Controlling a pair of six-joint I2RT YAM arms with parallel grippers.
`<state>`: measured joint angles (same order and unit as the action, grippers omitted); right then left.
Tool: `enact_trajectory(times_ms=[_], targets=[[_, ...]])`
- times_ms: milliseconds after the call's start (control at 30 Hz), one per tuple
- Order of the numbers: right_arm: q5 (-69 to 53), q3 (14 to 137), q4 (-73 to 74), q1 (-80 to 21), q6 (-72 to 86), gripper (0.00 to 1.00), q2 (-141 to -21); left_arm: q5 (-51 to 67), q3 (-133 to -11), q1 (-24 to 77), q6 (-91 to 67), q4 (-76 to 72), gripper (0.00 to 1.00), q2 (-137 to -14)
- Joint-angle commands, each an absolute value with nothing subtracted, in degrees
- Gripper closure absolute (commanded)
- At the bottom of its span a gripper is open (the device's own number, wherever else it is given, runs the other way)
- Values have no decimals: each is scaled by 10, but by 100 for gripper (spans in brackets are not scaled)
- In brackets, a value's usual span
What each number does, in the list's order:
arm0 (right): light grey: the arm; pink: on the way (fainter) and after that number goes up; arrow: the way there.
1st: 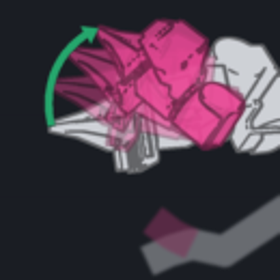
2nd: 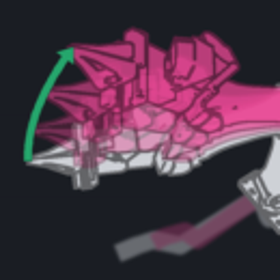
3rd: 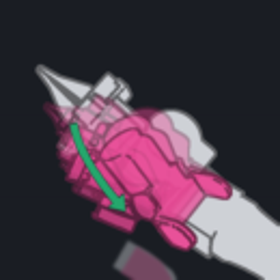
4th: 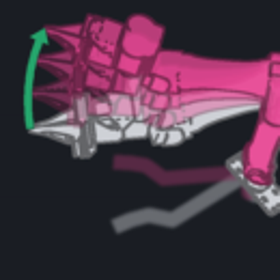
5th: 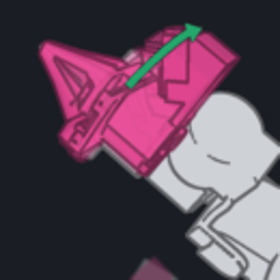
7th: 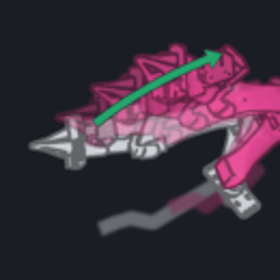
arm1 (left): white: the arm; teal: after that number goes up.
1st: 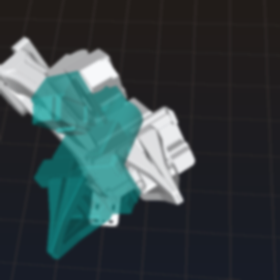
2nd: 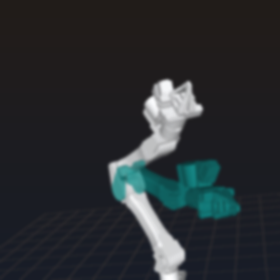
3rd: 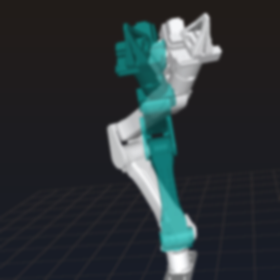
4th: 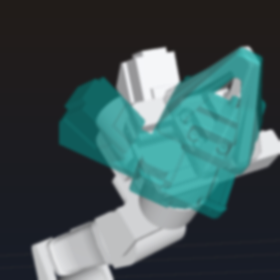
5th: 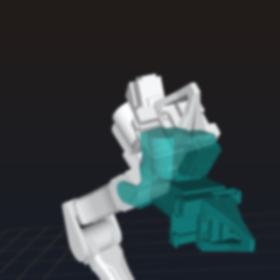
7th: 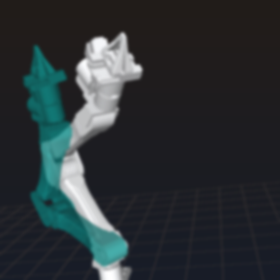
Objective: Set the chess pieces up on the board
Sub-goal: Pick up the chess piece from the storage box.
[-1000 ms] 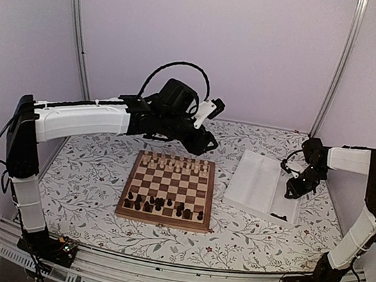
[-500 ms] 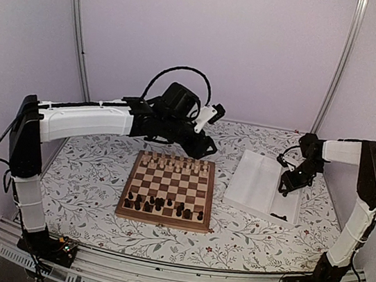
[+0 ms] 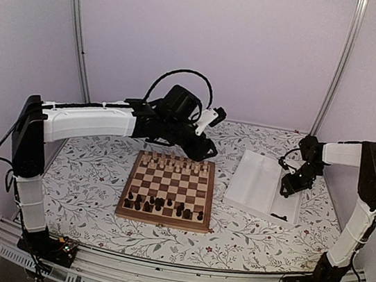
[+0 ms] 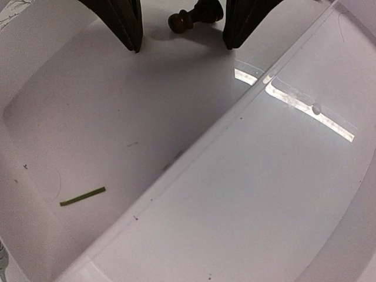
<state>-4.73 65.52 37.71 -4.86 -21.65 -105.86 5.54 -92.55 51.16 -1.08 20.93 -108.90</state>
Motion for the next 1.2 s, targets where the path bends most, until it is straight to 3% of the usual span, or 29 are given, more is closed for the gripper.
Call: enact_trajectory(times_ms=[0,467,1000,1167], targets=[[-8,629,383,-46,-216,50,-1037,65,-943,513,-1,211,42,-1100],[29,621,407,-37,-215,51,-1033,63,-940,513,-1,217,42,-1103],[-45,619,470,-33,-254,69,-1023,60,-940,512,16,215,42,-1110],[-33,608,453,-33,-270,64,-1003,67,-946,512,16,213,42,-1116]])
